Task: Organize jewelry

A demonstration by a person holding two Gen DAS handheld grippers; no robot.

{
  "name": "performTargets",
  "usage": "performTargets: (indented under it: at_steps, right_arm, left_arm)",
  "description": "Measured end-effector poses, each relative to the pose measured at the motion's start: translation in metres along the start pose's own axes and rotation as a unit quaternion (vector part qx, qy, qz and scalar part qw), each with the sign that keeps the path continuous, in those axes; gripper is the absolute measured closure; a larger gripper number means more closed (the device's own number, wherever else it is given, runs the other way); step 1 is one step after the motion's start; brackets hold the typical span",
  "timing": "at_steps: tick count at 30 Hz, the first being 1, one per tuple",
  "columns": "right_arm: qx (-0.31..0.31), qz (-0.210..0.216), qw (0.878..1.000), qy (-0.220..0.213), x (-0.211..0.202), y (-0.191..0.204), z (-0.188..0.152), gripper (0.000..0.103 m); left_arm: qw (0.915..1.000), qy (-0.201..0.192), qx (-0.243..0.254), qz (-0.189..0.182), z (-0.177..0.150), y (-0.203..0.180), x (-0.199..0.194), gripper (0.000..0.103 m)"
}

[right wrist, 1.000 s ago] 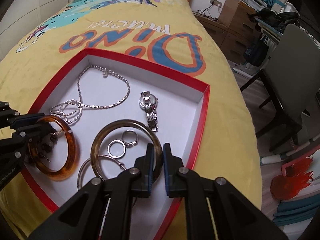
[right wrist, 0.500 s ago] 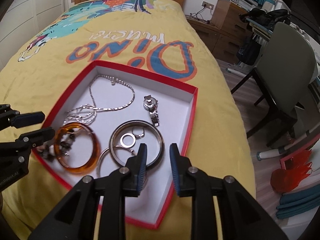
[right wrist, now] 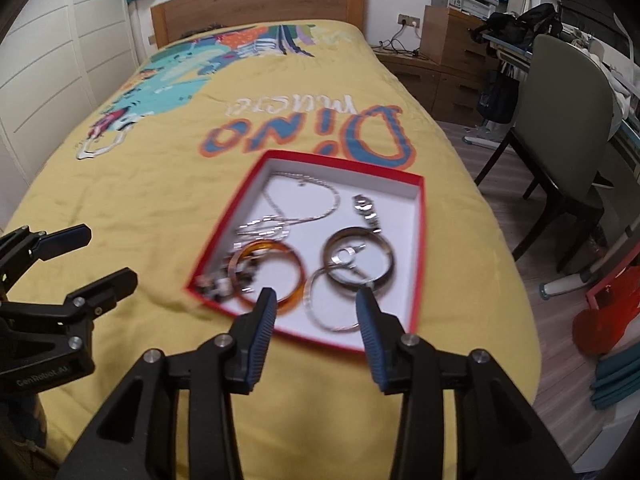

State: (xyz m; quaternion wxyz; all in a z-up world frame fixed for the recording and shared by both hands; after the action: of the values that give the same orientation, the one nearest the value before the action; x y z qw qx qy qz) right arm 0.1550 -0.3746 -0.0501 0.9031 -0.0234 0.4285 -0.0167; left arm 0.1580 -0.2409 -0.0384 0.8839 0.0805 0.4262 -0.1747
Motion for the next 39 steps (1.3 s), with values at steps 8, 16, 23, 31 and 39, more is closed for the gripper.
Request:
performTargets:
  at_steps: [8,16,23,31,39]
  right_arm:
    - [0.005,0.022,1.0,-0.013,-0.03,0.046,-0.016,0.053]
    - [0.019,0.034,0.999,-0.008,-0.038,0.078,-0.039,0.043]
    - [0.014,0.028,0.999,0.008,-0.036,0.099,-0.059,0.041]
    - [0.031,0.0,1.0,0.002,-0.039,0.1,-0.071,0.041]
    - [0.057,-0.034,0.998,0.01,-0.034,0.084,-0.089,0.041]
  left_arm:
    - [0.9994,-0.014,-0.017,0.028,-0.031,0.033,-0.037,0.019]
    - [0.9985,-0.017,-0.028,0.044,-0.06,0.06,-0.06,0.019]
    - [0.9979,-0.012,-0.039,0.051,-0.079,0.076,-0.072,0.019]
    - [0.9971,-0.025,-0.045,0.056,-0.088,0.085,-0.081,0.019]
    - [0.9969,-0.037,-0.046,0.052,-0.093,0.088,-0.085,0.019]
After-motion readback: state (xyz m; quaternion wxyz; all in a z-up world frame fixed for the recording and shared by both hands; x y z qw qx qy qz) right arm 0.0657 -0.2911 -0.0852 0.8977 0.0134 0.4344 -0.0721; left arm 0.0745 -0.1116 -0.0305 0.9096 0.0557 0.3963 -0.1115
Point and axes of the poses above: each gripper's, at about its wrist camera, not at the fingertips, and x roughly the way its jaws point, y to its left, z to its top, the point moved 7 cm from there along x, roughly the way its jaws point, and after that the axes turned 6 degrees about -x, right-handed, at the moved point
